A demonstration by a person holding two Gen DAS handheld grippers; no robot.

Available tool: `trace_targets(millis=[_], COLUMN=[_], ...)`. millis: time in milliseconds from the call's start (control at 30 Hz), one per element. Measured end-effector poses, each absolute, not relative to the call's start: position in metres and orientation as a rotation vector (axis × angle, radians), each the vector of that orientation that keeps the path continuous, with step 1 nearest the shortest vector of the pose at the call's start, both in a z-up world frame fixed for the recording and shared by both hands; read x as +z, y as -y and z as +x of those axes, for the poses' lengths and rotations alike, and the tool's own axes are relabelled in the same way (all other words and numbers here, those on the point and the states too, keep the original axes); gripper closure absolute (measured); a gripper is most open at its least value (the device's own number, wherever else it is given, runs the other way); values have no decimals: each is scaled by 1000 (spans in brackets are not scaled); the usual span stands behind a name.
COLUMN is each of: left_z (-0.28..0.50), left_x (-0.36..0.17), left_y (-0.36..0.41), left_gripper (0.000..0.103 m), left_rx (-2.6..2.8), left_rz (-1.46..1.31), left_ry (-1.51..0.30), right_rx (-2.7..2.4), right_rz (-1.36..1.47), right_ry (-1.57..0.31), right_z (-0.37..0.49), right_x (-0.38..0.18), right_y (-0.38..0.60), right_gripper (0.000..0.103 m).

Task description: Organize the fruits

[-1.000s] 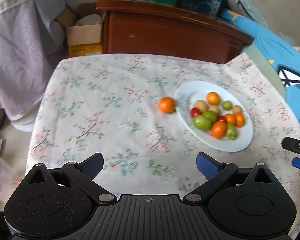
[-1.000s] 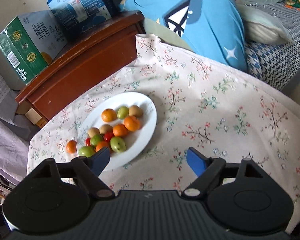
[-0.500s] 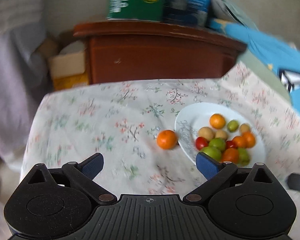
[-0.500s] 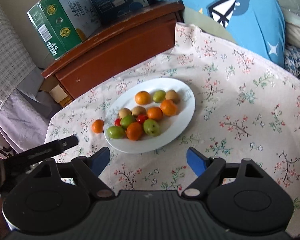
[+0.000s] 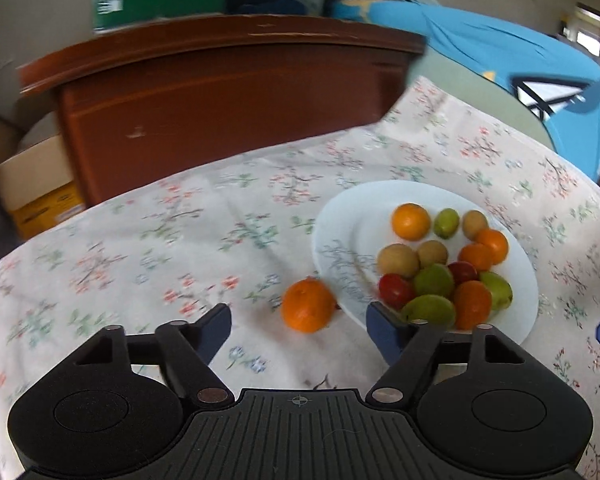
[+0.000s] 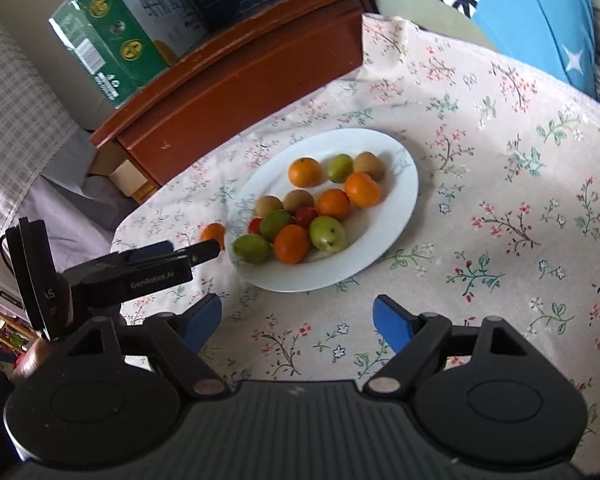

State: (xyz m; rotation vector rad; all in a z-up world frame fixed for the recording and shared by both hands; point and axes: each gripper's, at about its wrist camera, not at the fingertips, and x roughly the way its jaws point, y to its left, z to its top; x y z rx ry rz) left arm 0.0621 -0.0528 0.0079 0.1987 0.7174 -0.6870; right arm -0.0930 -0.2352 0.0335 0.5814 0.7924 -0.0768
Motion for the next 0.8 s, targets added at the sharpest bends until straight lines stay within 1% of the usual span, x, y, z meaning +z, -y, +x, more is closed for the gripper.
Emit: trace_targets(millis=[33, 100, 133, 200, 267, 333, 467, 667, 800], left_z=[64, 69, 71, 75, 78, 85, 101, 105, 102], left_x=[6, 3, 3, 2, 2, 2, 6, 2, 5], left_y=[55, 58, 59, 62, 62, 56, 38, 37, 41], left_gripper=[35, 38, 40, 43, 44, 48, 49, 51, 69], left_rx=[-706, -750, -773, -821, -858, -884, -902, -925, -969], left_rz=[208, 218, 221, 231, 243, 220, 154, 172, 186], left_ry=[-720, -726, -728, -733, -735, -753, -778, -780, -773], right_rx=[-80, -101, -109, -112, -112, -111, -109, -104, -110], right_rz=[590, 598, 599, 609, 615, 618, 632, 636, 633], right_ry=[-793, -792, -794, -796, -798, -801, -813, -822, -835], right_z=[-92, -90, -89, -88, -88, -88, -87, -83, -80], right_x=[32, 29, 28, 26, 25, 24, 21, 17, 13], right_y=[236, 239, 240, 241, 243, 244, 246, 245, 245], right_gripper=[20, 22, 22, 22, 22, 22, 22, 22, 22])
